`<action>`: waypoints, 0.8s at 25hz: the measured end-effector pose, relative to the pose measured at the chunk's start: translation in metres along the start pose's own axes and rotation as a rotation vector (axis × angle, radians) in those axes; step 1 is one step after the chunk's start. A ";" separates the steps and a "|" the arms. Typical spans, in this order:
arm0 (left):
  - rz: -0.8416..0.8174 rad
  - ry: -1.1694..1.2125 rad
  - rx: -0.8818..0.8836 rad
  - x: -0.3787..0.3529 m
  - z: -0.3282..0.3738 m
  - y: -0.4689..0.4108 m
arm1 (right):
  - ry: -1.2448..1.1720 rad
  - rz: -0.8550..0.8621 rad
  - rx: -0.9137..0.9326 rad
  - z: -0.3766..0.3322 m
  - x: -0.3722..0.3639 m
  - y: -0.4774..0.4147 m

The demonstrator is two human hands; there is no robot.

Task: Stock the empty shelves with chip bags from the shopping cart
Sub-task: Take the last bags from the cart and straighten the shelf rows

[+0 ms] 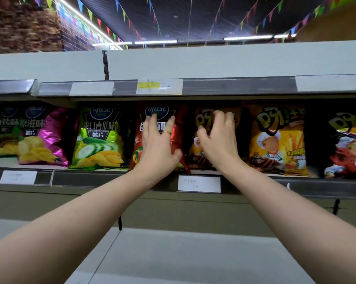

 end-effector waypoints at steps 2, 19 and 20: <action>-0.006 0.033 -0.072 -0.008 0.021 0.003 | 0.224 -0.067 -0.032 0.023 0.000 -0.005; -0.349 0.104 0.001 -0.103 0.049 0.001 | 0.418 -0.385 -0.218 0.070 -0.030 -0.004; -0.350 0.115 -0.007 -0.106 0.048 -0.002 | 0.445 -0.397 -0.200 0.071 -0.032 -0.006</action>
Point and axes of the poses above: each hand's wrist, its own y-axis away from the middle knuckle, its own x-axis out of the back of the hand, z = x × y, the point moved 7 cm from there along -y, towards the middle knuckle, and after that the axes turned 14 degrees about z, right-handed, at the moved point
